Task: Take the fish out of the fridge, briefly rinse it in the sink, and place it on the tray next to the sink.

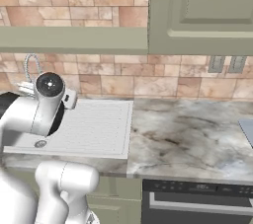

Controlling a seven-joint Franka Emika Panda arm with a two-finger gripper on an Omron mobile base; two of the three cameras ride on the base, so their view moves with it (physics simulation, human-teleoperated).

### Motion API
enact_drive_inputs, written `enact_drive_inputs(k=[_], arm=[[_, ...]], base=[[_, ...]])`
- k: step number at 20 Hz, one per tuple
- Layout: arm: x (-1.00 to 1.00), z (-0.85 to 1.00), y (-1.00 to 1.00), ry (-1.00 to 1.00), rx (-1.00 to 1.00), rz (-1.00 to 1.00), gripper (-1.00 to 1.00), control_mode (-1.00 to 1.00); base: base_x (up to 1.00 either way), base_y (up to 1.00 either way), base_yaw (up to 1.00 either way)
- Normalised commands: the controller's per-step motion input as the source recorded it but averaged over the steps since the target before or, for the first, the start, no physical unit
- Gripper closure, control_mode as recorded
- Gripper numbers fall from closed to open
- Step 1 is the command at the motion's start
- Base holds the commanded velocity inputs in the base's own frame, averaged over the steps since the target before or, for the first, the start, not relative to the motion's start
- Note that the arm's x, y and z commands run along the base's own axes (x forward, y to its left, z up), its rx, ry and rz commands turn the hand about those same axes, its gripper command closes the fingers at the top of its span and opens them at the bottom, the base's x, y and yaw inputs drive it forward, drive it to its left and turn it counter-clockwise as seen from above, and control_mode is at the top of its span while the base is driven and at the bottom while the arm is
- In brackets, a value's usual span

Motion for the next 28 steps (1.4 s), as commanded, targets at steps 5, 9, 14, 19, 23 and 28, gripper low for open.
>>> enact_drive_inputs(k=[5,9,14,19,23,28], arm=[[0.28,-0.24,0.11,0.33,-0.04,0.13,1.0,-1.0],[0.32,-0.54,0.27,0.26,-0.12,0.14,1.0,-1.0],[0.5,-0.65,0.19,0.31,-0.09,0.21,1.0,-1.0],[0.63,-0.5,0.02,0.22,-0.01,0.23,1.0,-1.0],[0.71,-0.25,0.41,0.18,0.0,0.17,1.0,-1.0],[0.4,-0.27,0.87,0.04,0.0,0.07,1.0,-1.0]], base=[[0.0,0.0,0.0],[0.0,0.0,0.0],[0.0,0.0,0.0],[0.0,0.0,0.0],[0.0,0.0,0.0],[0.0,0.0,0.0]])
